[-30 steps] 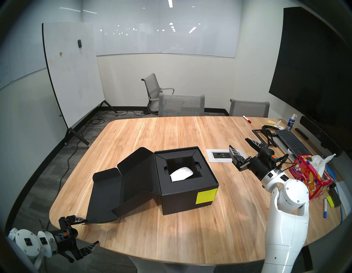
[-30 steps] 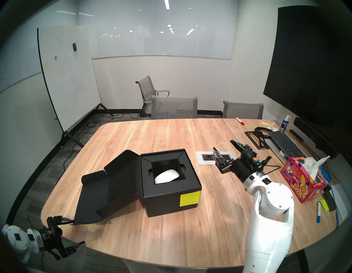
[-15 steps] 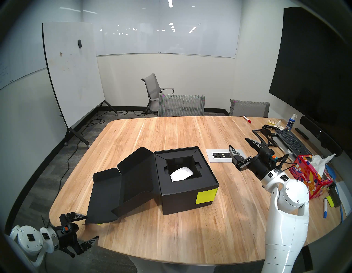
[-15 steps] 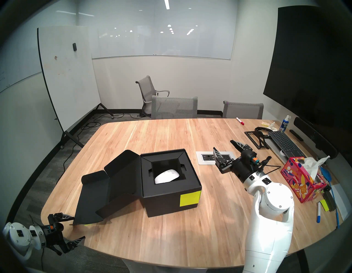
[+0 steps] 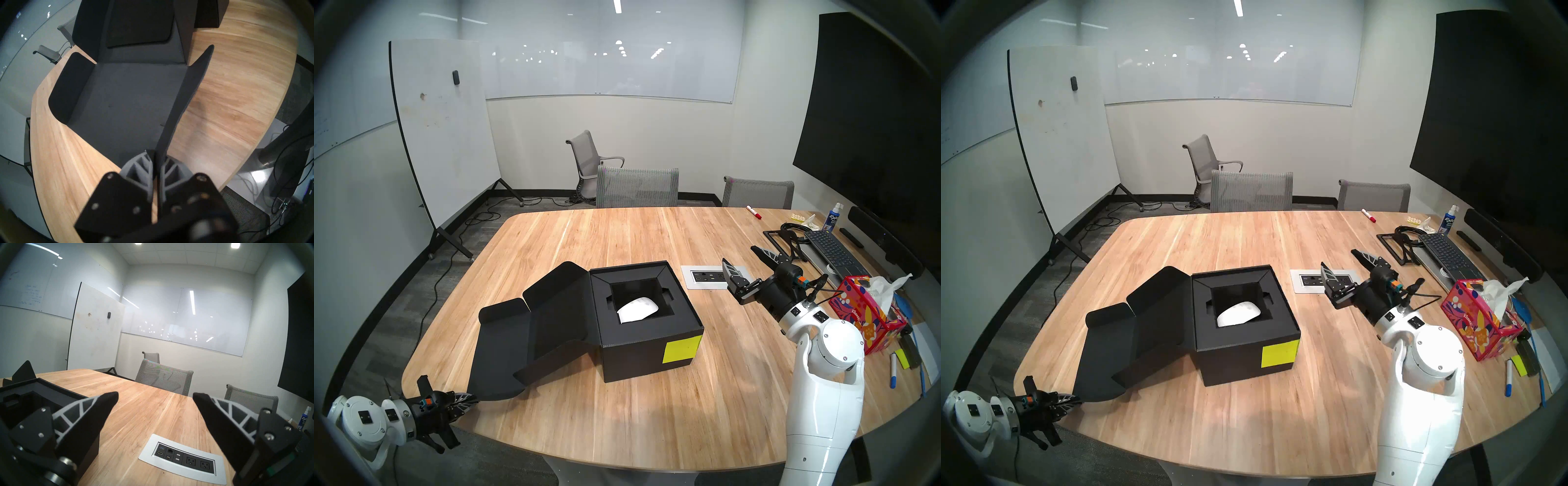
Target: Open the box and place the mouse inside
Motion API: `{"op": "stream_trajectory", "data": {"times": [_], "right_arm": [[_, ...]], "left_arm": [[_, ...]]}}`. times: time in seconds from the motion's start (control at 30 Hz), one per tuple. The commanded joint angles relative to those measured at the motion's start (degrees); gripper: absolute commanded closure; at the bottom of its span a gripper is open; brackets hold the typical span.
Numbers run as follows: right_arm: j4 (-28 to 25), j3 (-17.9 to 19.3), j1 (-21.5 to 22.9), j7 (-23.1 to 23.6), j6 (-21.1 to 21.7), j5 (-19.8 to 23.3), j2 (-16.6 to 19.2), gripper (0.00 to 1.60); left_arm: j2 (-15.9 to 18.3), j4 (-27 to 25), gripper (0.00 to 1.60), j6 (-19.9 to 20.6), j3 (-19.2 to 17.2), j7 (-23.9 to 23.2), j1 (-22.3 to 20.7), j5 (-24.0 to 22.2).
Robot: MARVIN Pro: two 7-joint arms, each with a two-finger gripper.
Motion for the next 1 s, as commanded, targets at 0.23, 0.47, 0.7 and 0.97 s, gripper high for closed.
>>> {"op": "stream_trajectory", "data": {"times": [0.23, 0.47, 0.7, 0.97], "right_arm": [[-1.27, 0.11, 0.50, -0.10, -0.26, 0.61, 0.10, 0.00], [-1.27, 0.10, 0.50, -0.11, -0.26, 0.62, 0.11, 0.00], [-1.25, 0.11, 0.52, -0.09, -0.26, 0.57, 0.10, 0.00], [-1.24, 0.11, 0.52, -0.09, -0.26, 0.58, 0.11, 0.00]], "left_arm": [[0.02, -3.67, 1.60, 0.04, -3.43, -0.92, 1.10, 0.91], [-0.37, -4.86, 1.60, 0.36, -5.08, -1.17, 1.31, 1.41], [-1.35, -8.40, 1.60, 0.76, -8.15, -2.25, 2.16, 0.22], [-2.70, -13.25, 1.60, 1.38, -11.44, -3.85, 2.79, -0.90]]}}
